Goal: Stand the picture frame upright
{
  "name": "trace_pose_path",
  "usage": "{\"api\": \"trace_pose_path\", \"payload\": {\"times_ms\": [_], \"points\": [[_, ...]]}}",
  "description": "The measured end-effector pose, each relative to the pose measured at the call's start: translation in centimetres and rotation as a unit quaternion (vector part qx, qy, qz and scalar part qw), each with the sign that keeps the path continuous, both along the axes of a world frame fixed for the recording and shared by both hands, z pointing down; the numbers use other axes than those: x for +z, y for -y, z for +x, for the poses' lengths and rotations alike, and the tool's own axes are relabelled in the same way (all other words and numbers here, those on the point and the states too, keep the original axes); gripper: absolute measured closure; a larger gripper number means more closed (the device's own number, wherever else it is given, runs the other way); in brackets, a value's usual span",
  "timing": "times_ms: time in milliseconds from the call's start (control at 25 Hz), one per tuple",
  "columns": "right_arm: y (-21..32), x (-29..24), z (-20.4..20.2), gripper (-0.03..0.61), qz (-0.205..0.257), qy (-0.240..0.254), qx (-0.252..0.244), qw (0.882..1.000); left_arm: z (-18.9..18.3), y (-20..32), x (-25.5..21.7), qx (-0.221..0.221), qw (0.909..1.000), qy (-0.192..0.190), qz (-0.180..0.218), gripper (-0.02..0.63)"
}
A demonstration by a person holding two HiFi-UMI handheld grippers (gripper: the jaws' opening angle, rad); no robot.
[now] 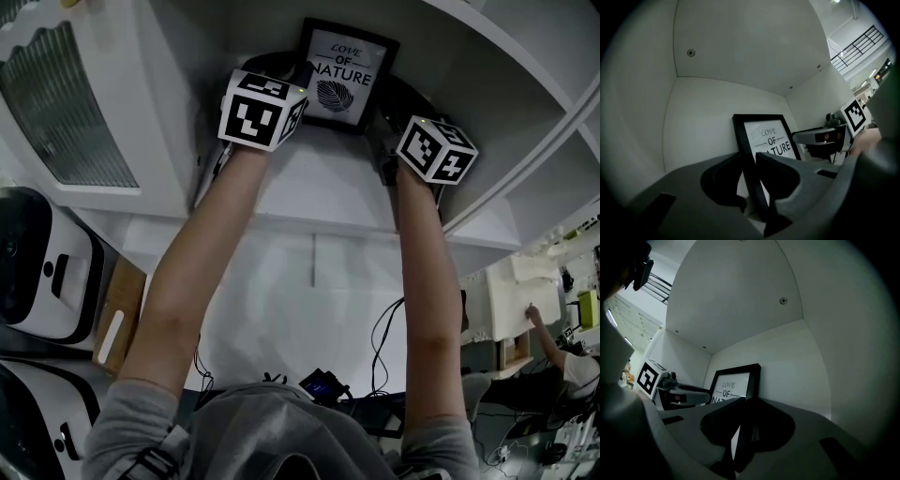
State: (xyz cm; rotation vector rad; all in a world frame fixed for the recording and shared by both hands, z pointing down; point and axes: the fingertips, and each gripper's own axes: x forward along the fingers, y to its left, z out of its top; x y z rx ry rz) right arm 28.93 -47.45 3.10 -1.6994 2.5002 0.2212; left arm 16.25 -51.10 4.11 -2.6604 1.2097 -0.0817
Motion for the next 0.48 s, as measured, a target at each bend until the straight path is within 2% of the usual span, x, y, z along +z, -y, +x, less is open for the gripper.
{"api": "trace_pose_path", "payload": {"times_ms": [480], "points": [[-0.58, -0.70, 0.29, 0.505, 0.026, -0.016, 0.025, 0.999, -0.38, -0.37, -0.62, -0.010, 0.9997, -0.007, 0.021, 0.525]]}}
